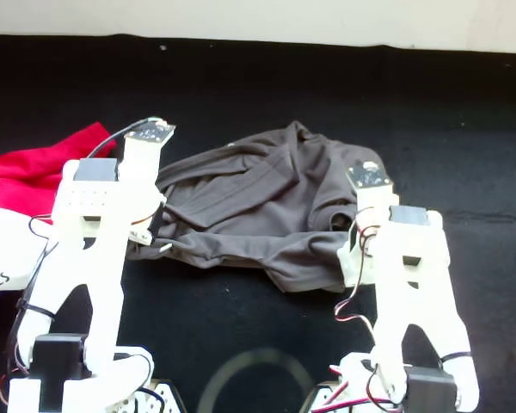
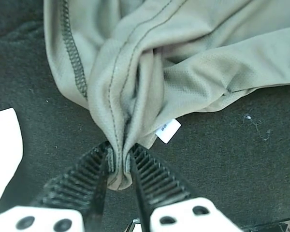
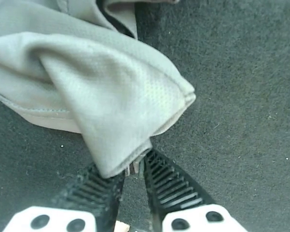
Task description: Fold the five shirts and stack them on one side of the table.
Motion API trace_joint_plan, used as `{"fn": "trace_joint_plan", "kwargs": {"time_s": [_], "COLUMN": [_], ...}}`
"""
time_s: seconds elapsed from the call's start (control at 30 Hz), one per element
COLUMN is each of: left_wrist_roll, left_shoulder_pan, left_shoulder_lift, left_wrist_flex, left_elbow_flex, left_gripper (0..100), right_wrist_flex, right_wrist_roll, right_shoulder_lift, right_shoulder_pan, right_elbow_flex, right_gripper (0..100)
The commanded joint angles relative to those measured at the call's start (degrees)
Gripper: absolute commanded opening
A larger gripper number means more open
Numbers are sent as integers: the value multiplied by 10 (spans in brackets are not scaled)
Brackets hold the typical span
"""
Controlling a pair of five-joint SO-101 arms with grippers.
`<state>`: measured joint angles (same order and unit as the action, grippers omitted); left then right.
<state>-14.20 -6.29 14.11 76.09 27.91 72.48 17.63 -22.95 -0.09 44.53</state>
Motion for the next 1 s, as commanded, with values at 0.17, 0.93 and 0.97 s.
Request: {"fn": "trace_joint_plan", "kwargs": {"time_s": [0.17, 0.93, 0.97], "left_wrist_roll": [4, 176, 183], "left_shoulder_pan": [10, 14, 20], "left_shoulder_lift": [7, 7, 7], "left_wrist_flex": [8, 244, 244], "left_elbow_flex": [-31, -544, -557], "left_gripper": [10, 10, 10], "right_wrist_flex": [42, 126, 134], "right_wrist_roll": [5, 4, 4], "right_shoulder_lift": [-176, 5, 5], "right_shoulder_pan": [44, 139, 139], "right_elbow_flex": [-128, -719, -745], "right_gripper": [6, 5, 5]}}
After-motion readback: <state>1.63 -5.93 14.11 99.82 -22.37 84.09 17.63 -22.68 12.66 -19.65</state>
